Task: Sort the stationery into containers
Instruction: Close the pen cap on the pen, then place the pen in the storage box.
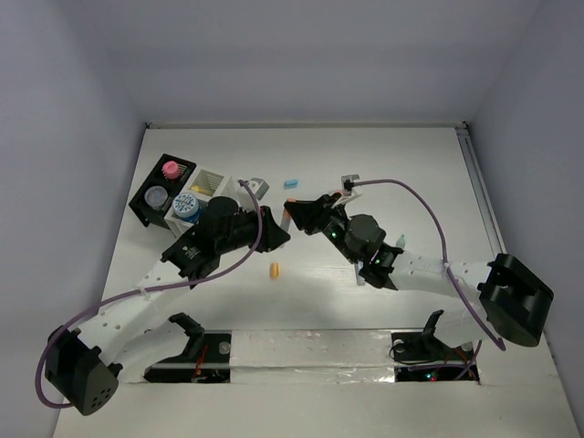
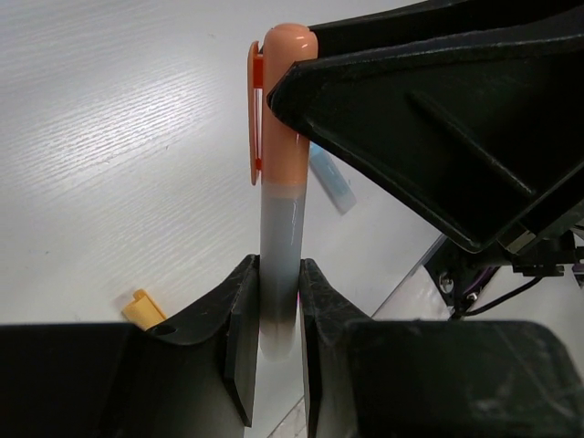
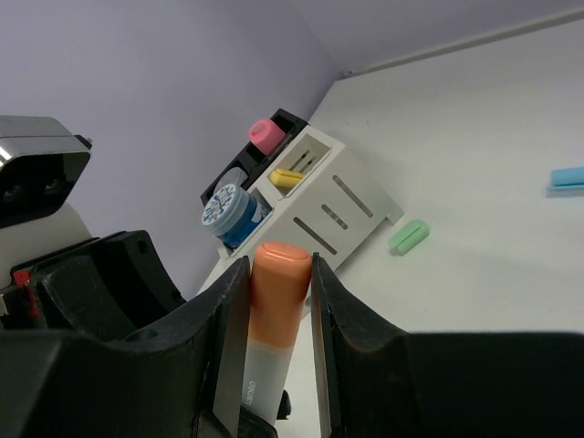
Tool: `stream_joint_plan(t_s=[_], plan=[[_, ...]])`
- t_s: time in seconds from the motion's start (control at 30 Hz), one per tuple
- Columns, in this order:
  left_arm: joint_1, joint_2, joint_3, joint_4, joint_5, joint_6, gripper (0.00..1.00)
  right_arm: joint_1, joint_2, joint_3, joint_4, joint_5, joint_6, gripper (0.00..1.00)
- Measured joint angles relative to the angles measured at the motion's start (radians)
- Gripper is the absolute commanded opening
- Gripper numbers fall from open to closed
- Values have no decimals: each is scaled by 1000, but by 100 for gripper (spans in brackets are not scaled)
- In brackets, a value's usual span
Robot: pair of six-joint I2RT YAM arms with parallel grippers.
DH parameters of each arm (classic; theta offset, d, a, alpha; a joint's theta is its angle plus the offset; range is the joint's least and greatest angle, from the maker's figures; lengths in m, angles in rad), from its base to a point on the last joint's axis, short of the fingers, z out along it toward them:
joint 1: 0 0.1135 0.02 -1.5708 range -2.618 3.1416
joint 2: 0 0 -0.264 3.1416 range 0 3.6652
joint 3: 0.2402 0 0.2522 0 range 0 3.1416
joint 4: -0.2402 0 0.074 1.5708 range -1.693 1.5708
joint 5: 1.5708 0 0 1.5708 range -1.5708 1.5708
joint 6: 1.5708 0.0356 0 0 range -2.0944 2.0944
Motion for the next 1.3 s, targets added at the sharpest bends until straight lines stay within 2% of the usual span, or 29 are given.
stream_joint_plan(t_s=[0.3,0.43,0.53,0.63,0.67,0.83,0.93,1.13,1.17,1.2,1.3], plan=[[0,35,11,-11,-1,1,0,15,3,15,-42,50,4,0],[1,29,11,22,-6,-7,0,15,6,84,-108,58,2,0],[11,-13,10,35,-40,-19,5,1,35,168,-160,28,0,0],[33,-90,-10,56,-92,-26,16,-32,79,266,-197,-47,10,0],[39,-117,-16,56,-109,-25,24,-44,98,299,-207,-73,11,0],[53,-281,-21,14,-201,-10,50,-84,225,483,-288,-126,-33,0],[53,-394,-11,-61,-254,8,70,-117,328,601,-319,-134,-64,0],[53,-606,44,-203,-429,43,82,-143,510,822,-341,-156,-104,0],[53,-634,52,-211,-463,48,96,-143,536,850,-342,-160,-107,0],[53,-661,55,-217,-500,57,99,-142,566,890,-346,-164,-111,0],[53,-718,52,-229,-597,68,99,-142,661,1009,-347,-175,-121,0]])
